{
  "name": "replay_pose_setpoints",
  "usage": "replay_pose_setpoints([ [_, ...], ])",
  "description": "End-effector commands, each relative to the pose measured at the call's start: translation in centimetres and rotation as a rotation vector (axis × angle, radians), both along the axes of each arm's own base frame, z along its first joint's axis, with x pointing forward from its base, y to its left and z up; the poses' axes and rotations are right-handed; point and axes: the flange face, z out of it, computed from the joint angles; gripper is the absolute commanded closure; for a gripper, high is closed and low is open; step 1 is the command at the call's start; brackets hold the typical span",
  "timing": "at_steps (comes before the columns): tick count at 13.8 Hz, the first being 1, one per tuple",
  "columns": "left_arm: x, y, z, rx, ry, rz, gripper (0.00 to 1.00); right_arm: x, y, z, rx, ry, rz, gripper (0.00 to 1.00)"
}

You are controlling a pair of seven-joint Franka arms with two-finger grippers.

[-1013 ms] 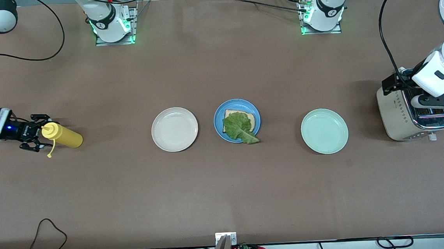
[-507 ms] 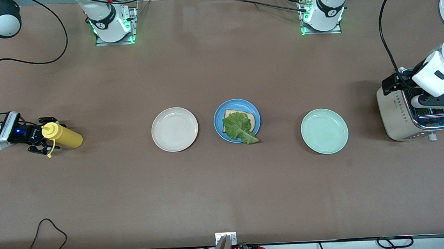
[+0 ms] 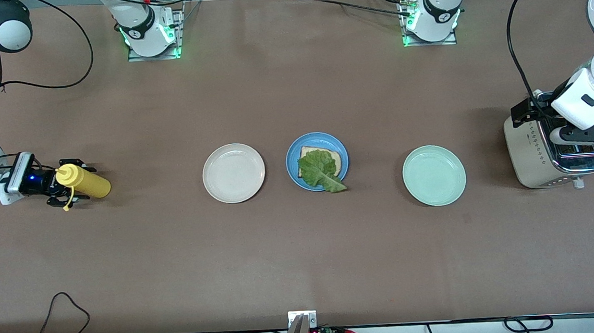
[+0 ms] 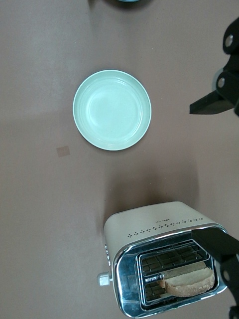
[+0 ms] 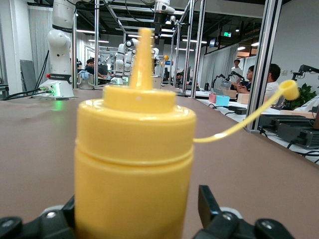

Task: Make sandwich in blue plate with both arms
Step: 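Lift the mustard bottle and carry it toward the blue plate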

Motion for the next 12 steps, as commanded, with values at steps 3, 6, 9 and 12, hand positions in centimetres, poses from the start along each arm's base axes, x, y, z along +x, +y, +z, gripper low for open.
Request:
replay_pose_setpoints([
  [3, -0.6, -0.1, 0.5, -0.007, -0.004, 0.008, 0.00, 1.7, 2.0, 0.7, 0.010, -0.014, 0.024, 0.81],
  [6, -0.7, -0.1, 0.5, -0.007, -0.002, 0.009, 0.00, 4.5, 5.8, 2.9, -0.032, 0.014, 0.056, 0.83],
  [9, -0.7, -0.1, 0.5, -0.007, -0.002, 0.009, 0.00, 8.1, 10.9, 6.8, -0.098, 0.044, 0.076, 0.83],
  [12, -0.7, -0.2, 0.5, -0.007, 0.004, 0.007, 0.00, 11.5, 18.2, 11.4, -0.197, 0.050, 0.099, 0.81],
])
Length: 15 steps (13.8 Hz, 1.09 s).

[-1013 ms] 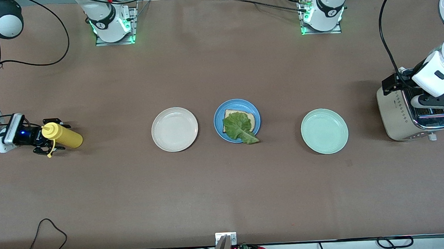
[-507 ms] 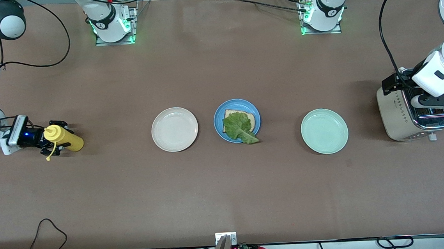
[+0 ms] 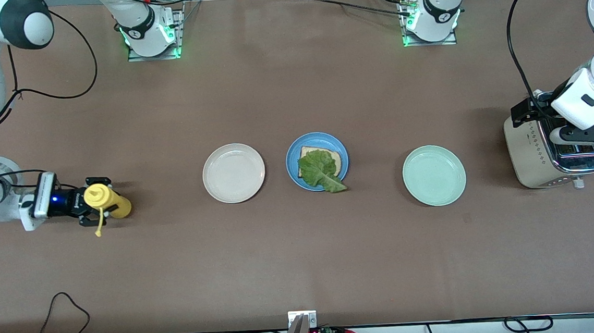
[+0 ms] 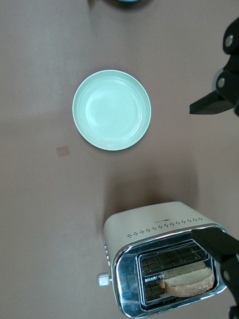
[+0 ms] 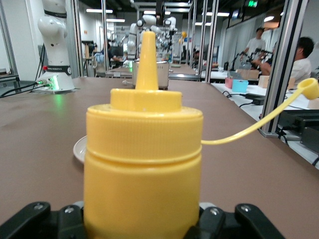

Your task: Make sandwich in blue plate with both arms

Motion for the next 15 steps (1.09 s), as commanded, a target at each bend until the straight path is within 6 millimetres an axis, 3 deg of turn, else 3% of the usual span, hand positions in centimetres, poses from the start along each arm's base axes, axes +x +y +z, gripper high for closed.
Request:
replay_pose_setpoints([
  [1, -0.7, -0.1, 0.6, -0.007, 0.000, 0.009, 0.00, 2.5, 6.8, 4.9, -0.078, 0.020, 0.013, 0.81],
  [5, -0.7, -0.1, 0.5, -0.007, 0.006, 0.009, 0.00, 5.5, 16.1, 8.8, -0.207, 0.038, -0.015, 0.80],
  [9, -0.7, 0.0, 0.5, -0.007, 0.006, 0.011, 0.00, 6.8, 24.7, 11.2, -0.398, 0.064, -0.056, 0.80],
  [11, -0.7, 0.0, 0.4, -0.007, 0.007, 0.009, 0.00, 6.5, 29.1, 12.3, -0.512, 0.056, -0.073, 0.80],
  [15, -0.7, 0.0, 0.4, -0.007, 0.007, 0.009, 0.00, 4.1, 39.2, 14.3, -0.777, -0.032, -0.087, 0.80],
])
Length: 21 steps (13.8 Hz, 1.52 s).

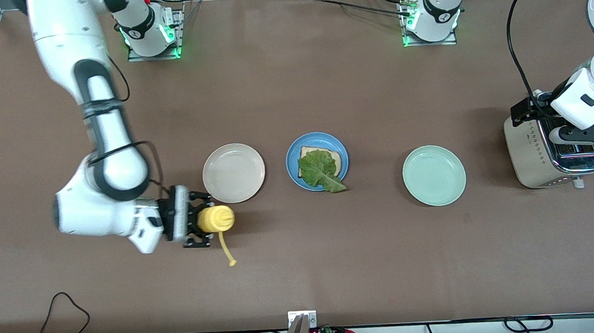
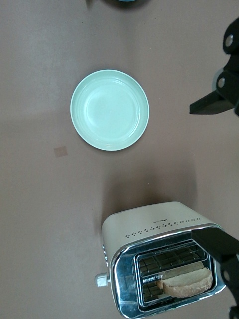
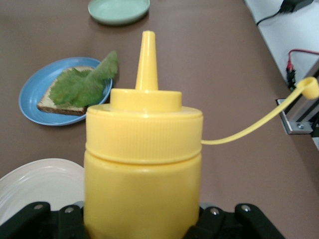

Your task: Make sandwich in blue plate with both arms

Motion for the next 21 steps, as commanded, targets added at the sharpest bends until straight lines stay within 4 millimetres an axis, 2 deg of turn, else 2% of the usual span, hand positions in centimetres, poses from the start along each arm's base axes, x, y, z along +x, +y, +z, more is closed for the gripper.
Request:
replay_pose_setpoints([
  [1, -0.6, 0.0, 0.5, -0.008, 0.001, 0.010, 0.00, -1.9, 5.5, 2.2, -0.156, -0.071, 0.024, 0.80],
  [3, -0.6, 0.0, 0.5, -0.008, 0.001, 0.009, 0.00, -3.5, 9.6, 2.8, -0.278, -0.133, 0.053, 0.80],
  [4, -0.6, 0.0, 0.5, -0.008, 0.001, 0.009, 0.00, -4.3, 10.9, 2.8, -0.337, -0.143, 0.069, 0.80],
  [13, -0.6, 0.0, 0.5, -0.008, 0.001, 0.012, 0.00, -10.6, 20.1, 2.2, -0.828, -0.343, 0.200, 0.80],
  [14, -0.6, 0.0, 0.5, -0.008, 0.001, 0.012, 0.00, -11.6, 21.3, 1.9, -0.869, -0.370, 0.218, 0.80],
  [18, -0.6, 0.0, 0.5, -0.008, 0.001, 0.012, 0.00, -14.5, 24.2, 0.1, -1.006, -0.431, 0.260, 0.80],
  [21, -0.6, 0.0, 0.4, -0.008, 0.002, 0.010, 0.00, -16.2, 25.9, -2.5, -1.085, -0.476, 0.267, 0.80],
])
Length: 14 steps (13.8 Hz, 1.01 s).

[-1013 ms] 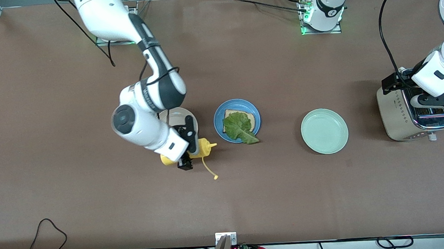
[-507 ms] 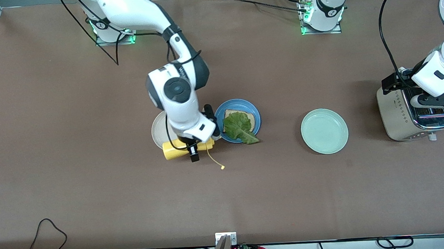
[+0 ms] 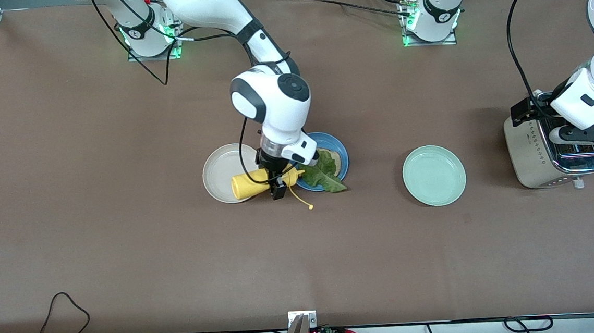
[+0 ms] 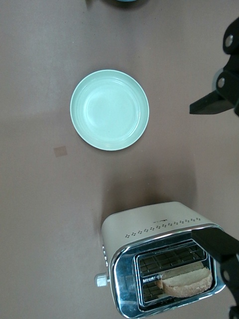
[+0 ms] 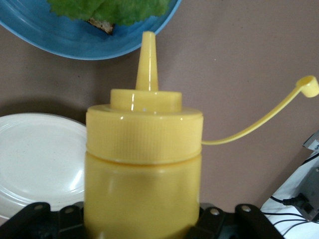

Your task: Make sandwich in blue plate with both arms

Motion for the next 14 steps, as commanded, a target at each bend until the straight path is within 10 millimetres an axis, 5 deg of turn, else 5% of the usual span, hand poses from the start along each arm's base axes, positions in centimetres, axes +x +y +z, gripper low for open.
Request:
replay_pose_setpoints([
  [1, -0.5, 0.1, 0.3, -0.007, 0.003, 0.012, 0.00, -1.2, 1.0, -1.4, -0.068, -0.051, -0.002, 0.80],
  [5, -0.5, -0.1, 0.4, -0.009, 0.003, 0.009, 0.00, -1.5, 1.2, -2.3, -0.073, -0.059, -0.021, 0.80],
  [8, -0.5, -0.4, -0.2, -0.013, 0.042, 0.004, 0.00, 0.1, -0.9, -0.1, -0.056, -0.023, -0.090, 0.80],
  [11, 0.4, -0.1, -1.6, -0.077, 0.077, 0.020, 0.00, 4.1, -6.0, 4.0, 0.097, 0.092, -0.151, 0.80],
  [14, 0.9, 1.7, -3.0, -0.081, 0.097, 0.045, 0.00, 8.2, -12.9, 10.3, 0.294, 0.179, -0.143, 0.80],
])
